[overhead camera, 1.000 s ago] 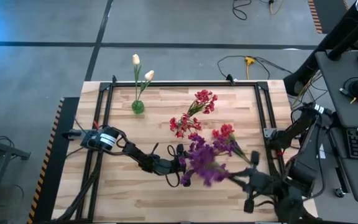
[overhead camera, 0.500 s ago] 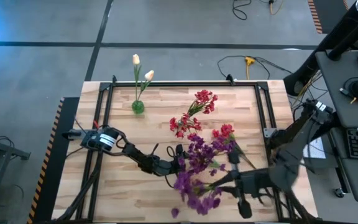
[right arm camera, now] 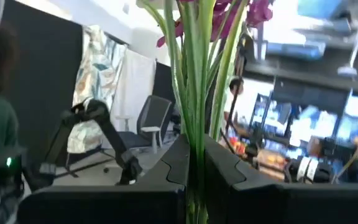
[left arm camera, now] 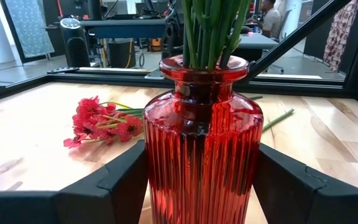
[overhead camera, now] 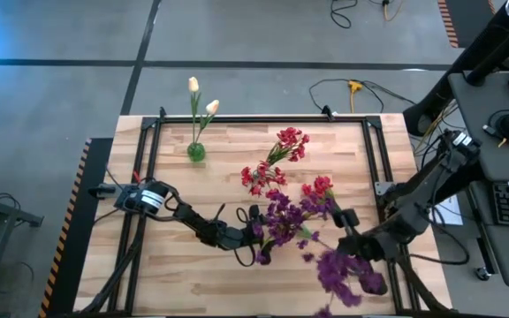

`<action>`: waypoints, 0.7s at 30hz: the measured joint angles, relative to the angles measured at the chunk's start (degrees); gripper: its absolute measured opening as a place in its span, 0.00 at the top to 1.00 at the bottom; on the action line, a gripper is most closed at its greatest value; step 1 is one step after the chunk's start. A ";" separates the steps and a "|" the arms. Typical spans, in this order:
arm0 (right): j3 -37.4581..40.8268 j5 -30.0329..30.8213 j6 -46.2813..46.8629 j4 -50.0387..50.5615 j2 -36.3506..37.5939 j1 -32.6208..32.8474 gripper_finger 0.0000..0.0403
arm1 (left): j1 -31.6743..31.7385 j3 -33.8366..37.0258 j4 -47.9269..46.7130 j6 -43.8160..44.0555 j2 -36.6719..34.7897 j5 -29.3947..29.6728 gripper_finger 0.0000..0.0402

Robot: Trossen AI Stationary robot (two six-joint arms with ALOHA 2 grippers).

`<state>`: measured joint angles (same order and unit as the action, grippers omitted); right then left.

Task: Sort flowers into vase by color
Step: Put the violet flowers into the red vase

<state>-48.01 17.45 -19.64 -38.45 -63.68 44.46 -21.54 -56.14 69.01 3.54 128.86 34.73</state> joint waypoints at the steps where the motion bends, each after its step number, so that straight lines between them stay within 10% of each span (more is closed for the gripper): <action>1: 1.96 -0.02 -1.63 -2.73 -0.04 0.50 0.96 | 0.00 0.00 0.00 0.01 0.00 0.34 0.42; 21: 25.30 -3.93 -12.43 -51.70 -15.78 -4.02 0.96 | 0.00 0.02 -0.70 1.06 0.00 2.30 0.42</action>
<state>-22.71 13.52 -32.07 -90.15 -79.46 40.44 -21.54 -56.12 68.31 4.60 128.86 37.04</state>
